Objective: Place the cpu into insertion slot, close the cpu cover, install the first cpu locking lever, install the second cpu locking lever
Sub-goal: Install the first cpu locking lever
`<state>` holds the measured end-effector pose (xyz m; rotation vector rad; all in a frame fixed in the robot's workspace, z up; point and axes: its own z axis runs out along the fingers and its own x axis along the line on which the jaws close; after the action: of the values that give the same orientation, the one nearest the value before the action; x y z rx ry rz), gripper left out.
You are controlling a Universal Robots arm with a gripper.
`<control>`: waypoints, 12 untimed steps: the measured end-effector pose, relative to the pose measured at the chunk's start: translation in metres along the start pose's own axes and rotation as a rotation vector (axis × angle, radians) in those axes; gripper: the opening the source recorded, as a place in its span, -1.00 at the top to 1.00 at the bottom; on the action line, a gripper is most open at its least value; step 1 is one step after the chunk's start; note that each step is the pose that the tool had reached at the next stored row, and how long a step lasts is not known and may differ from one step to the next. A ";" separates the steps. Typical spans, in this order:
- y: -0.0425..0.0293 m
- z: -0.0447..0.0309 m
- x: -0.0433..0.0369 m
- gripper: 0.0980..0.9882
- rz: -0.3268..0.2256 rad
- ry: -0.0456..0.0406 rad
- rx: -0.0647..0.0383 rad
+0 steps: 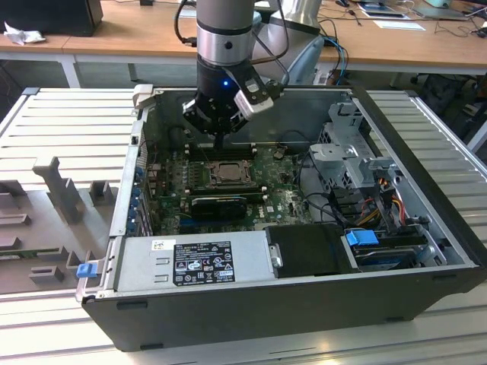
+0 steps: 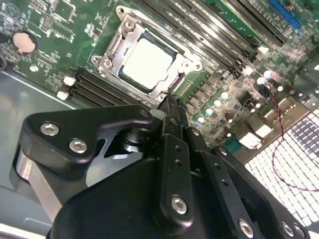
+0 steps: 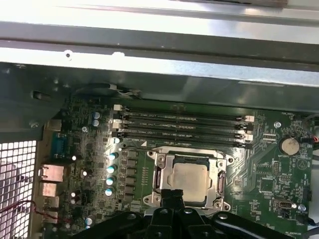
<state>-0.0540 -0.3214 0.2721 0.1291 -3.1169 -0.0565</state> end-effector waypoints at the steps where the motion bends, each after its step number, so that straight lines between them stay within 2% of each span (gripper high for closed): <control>1: 0.0001 -0.0005 0.0016 0.98 0.000 -0.0002 0.000; 5: 0.0003 -0.0040 0.0029 0.98 0.000 -0.0013 0.000; 12: 0.0018 -0.0037 0.0209 0.98 0.000 -0.0025 0.000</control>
<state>-0.0749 -0.3215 0.2763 0.1296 -3.1194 -0.0563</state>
